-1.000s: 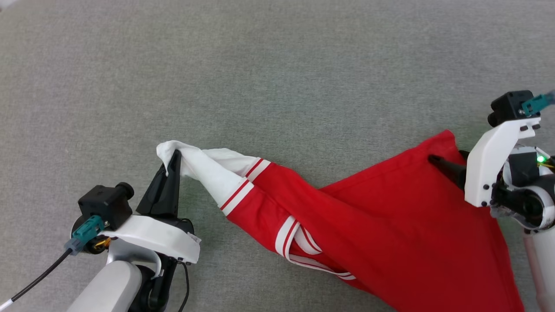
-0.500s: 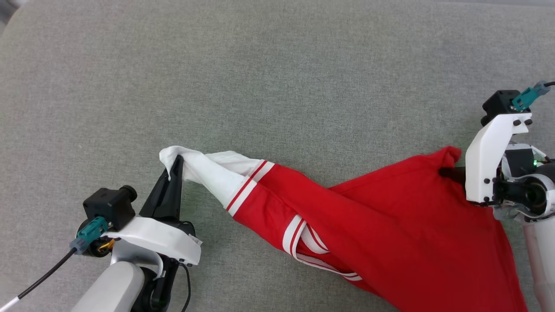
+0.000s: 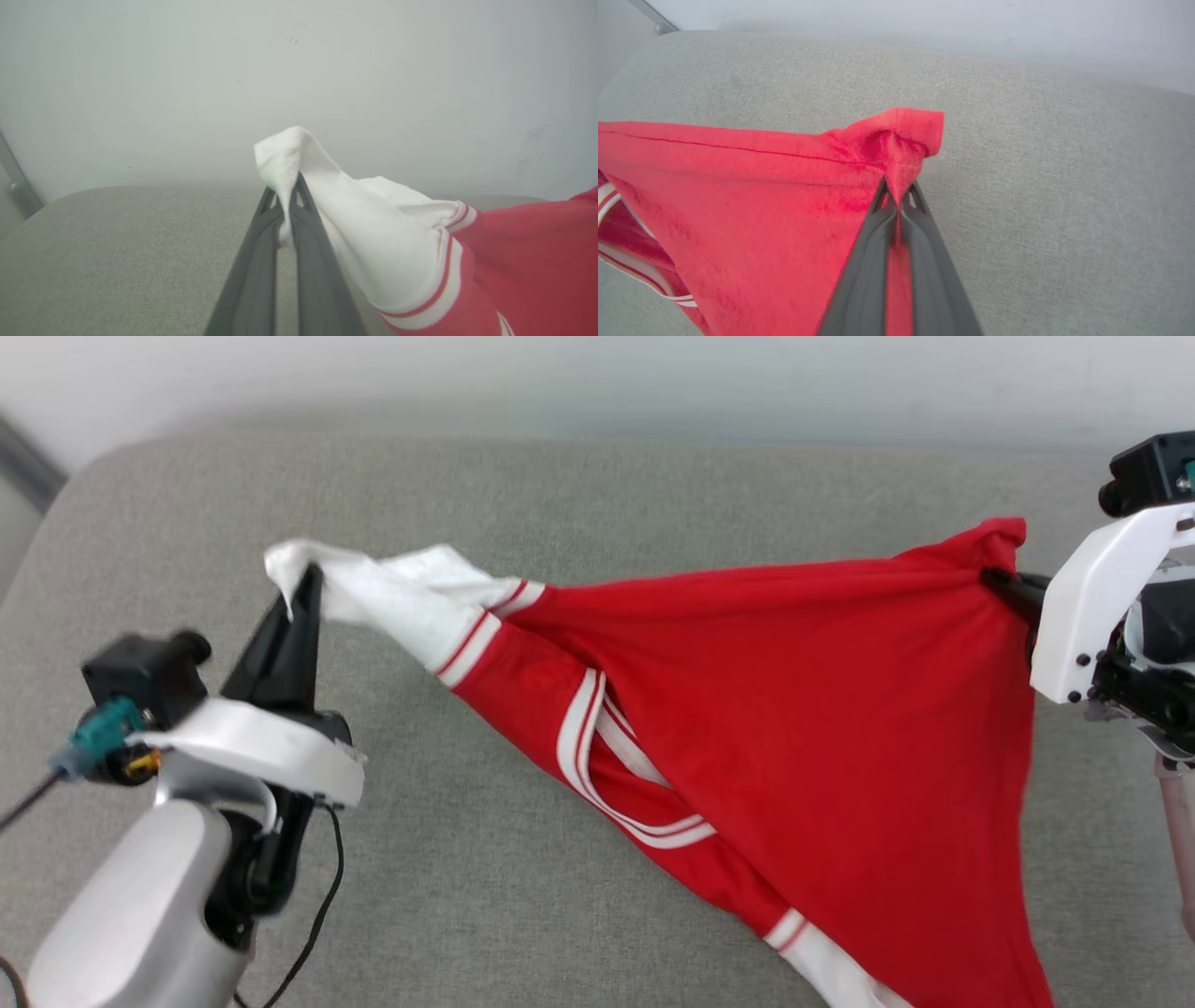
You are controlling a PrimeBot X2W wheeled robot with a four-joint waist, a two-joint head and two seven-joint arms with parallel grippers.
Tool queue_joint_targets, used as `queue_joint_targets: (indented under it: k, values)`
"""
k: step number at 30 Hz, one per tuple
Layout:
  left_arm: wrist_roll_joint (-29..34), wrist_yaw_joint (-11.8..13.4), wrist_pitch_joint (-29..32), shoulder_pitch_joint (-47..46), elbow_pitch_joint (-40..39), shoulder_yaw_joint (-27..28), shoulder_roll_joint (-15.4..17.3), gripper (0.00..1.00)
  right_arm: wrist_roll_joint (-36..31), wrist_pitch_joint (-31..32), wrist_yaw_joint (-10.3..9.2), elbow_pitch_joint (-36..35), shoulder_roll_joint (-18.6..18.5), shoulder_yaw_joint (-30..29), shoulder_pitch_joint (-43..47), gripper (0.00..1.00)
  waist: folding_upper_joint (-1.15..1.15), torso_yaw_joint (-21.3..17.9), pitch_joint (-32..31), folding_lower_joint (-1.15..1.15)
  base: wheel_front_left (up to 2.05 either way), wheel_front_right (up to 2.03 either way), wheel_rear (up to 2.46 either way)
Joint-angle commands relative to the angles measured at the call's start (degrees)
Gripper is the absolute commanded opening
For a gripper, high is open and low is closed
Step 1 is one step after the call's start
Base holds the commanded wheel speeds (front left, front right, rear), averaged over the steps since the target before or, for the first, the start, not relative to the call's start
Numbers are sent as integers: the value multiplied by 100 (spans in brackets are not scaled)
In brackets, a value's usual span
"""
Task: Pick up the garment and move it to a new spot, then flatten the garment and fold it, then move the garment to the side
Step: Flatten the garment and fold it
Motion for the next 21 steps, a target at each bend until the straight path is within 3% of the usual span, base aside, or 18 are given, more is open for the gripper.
queue_joint_targets:
  k: [1, 12, 21]
  values:
    - [-137, -77, 67, -239, 73, 73, -30, 0, -87, -143, -2, 79, -39, 6, -122, 0, 0, -135, -325, 0, 0, 0, 0]
    - [-178, -543, 662, -2085, 1509, -24, -201, 0, -625, -655, -3, 709, -26, 121, -824, 0, 0, -402, -851, 0, 0, 0, 0]
    - [-18, -887, 681, -3844, 2700, -31, -358, 0, -988, -989, -3, 1134, -17, 171, -1828, 0, 0, -621, -405, 0, 0, 0, 0]
